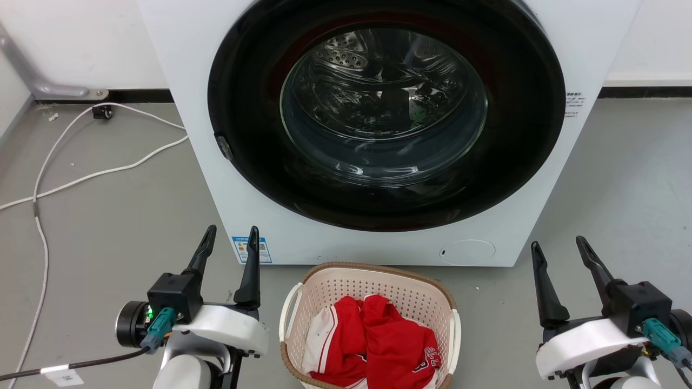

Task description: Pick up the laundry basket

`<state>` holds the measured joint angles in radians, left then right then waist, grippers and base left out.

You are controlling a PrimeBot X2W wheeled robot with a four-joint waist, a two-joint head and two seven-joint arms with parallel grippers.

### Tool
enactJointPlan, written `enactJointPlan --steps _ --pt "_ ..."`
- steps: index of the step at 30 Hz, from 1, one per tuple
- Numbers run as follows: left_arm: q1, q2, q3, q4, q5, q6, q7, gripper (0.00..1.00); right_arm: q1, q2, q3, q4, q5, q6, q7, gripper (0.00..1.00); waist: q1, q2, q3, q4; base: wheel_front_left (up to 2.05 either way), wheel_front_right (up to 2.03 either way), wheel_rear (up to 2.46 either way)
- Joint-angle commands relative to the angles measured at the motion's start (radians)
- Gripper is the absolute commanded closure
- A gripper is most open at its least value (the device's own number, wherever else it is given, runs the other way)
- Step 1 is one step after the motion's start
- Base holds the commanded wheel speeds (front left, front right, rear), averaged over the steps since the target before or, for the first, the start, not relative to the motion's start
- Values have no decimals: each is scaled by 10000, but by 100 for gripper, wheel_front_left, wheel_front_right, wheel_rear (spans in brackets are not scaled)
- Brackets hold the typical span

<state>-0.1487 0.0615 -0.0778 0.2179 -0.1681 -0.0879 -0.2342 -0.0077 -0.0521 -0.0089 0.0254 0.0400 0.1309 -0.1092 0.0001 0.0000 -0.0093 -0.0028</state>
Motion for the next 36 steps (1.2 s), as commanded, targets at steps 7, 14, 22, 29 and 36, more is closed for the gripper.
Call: enactJointPlan --steps 7,14,22,29,36 --pt "-199 0 -55 117 520 8 -203 0 156 29 28 -204 -548 -3 -20 0 -1 0 -6 -2 0 0 0" --pt "-183 -23 -91 229 889 6 -332 0 224 34 39 -276 -933 -3 -56 0 -1 0 -40 -8 0 0 0" --pt "-186 -42 -68 353 702 24 -314 0 252 32 44 -196 -692 -3 3 0 -1 0 -47 -13 0 0 0" --pt "-215 -53 -46 453 684 17 -314 0 218 32 29 -137 -610 -3 17 0 -1 0 -44 -9 0 0 0" --pt "-238 -58 -33 519 712 34 -314 0 181 32 16 -82 -602 -3 62 0 -1 0 -40 -14 0 0 0"
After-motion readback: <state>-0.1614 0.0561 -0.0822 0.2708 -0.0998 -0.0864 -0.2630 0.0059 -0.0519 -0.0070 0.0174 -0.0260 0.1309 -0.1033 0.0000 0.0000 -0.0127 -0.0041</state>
